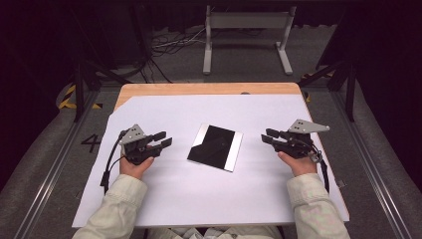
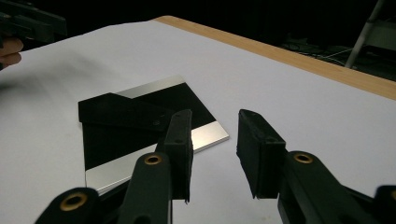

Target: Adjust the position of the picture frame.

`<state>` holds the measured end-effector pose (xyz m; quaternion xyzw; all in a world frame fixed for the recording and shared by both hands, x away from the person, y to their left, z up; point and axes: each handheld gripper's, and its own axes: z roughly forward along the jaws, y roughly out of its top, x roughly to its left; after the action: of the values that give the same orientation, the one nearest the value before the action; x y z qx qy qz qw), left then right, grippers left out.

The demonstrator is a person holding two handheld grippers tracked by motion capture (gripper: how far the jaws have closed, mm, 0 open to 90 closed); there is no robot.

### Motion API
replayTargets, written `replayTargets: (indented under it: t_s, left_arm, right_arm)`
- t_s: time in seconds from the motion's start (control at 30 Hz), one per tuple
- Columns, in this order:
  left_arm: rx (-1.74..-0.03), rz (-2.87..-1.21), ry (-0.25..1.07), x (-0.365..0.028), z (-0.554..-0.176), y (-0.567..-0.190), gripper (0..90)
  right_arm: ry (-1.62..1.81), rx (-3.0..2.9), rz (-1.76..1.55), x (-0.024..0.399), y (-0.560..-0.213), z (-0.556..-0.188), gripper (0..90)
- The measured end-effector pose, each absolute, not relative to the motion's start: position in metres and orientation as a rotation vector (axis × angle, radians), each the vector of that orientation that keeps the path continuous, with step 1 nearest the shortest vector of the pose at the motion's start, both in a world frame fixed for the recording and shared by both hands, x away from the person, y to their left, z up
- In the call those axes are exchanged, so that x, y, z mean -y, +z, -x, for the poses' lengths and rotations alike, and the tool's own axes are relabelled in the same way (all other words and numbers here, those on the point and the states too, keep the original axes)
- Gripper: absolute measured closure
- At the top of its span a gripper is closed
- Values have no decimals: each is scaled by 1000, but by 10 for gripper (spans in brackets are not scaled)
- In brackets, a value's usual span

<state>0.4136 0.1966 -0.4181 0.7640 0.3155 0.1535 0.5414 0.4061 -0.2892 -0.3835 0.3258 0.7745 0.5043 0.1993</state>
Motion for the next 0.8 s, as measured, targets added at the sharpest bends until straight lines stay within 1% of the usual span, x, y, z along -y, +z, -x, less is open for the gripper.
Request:
replayTargets:
  t_s: [0.6,0.8]
  left_arm:
    - [-764,-1839,355,-194,-413,-418,619]
    - [-817,-1930,403,-185,-415,-419,647]
  right_arm:
    - [1405,-2158,-910,290,-383,-406,655]
    - [1397,-2165,-909,290,-383,-407,654]
